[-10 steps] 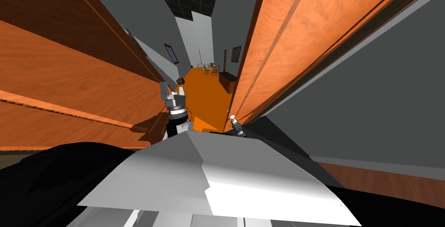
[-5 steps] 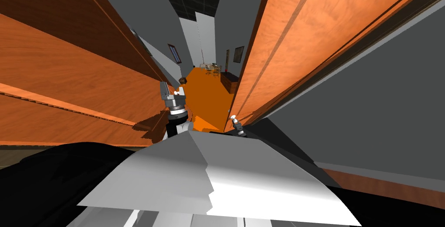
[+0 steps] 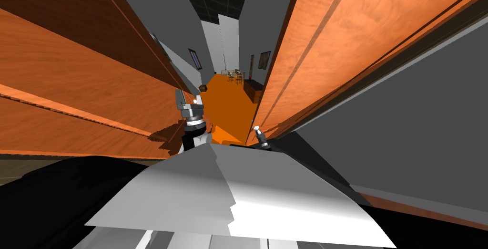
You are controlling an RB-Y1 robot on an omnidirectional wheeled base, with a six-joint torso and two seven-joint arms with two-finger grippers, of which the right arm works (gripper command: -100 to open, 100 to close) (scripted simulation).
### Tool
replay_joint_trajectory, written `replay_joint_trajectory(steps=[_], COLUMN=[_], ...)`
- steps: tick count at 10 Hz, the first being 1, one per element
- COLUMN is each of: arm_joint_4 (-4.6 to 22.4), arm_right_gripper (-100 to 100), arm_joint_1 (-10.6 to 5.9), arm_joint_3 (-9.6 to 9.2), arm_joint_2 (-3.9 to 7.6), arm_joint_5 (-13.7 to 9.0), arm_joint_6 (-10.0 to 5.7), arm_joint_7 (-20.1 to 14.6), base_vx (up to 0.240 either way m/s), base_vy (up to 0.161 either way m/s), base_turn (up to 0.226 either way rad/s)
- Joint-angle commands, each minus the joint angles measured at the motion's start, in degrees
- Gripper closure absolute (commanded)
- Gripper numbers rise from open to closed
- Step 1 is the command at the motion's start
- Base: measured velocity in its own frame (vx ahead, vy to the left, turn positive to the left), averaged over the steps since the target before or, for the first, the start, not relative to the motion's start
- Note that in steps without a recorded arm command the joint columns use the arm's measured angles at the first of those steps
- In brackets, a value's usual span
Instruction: Push the door open
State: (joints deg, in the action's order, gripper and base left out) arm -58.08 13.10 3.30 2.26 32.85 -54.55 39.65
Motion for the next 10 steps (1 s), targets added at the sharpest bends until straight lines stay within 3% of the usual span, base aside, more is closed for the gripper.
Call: replay_joint_trajectory(steps=[1,2,4,5,6,7,10], arm_joint_4=[-0.4,-0.4,0.2,0.2,0.5,0.1,-0.6], arm_right_gripper=[100,100,100,100,100,-100,-100], arm_joint_1=[-0.5,-0.5,-1.16,-1.16,-1.5,-0.61,1.12], arm_joint_3=[0.69,0.69,0.66,0.66,0.64,0.93,1.92], arm_joint_2=[0.71,0.71,0.98,0.98,1.11,1.27,2.01], arm_joint_5=[-2.5,-2.5,-5.6,-5.6,-7.3,-5.4,-3.3], arm_joint_6=[0.0,0.0,0.07,0.07,0.11,-0.79,-1.92], arm_joint_7=[-2.9,-3.4,-6.9,-7.8,-9.8,-6.6,-2.5], base_vx=[0.032,0.024,0.036,0.038,0.04,-0.003,-0.052], base_vy=[0.015,0.001,0.0,-0.004,-0.01,0.008,0.034], base_turn=[0.081,0.034,0.072,0.033,0.046,-0.046,-0.067])
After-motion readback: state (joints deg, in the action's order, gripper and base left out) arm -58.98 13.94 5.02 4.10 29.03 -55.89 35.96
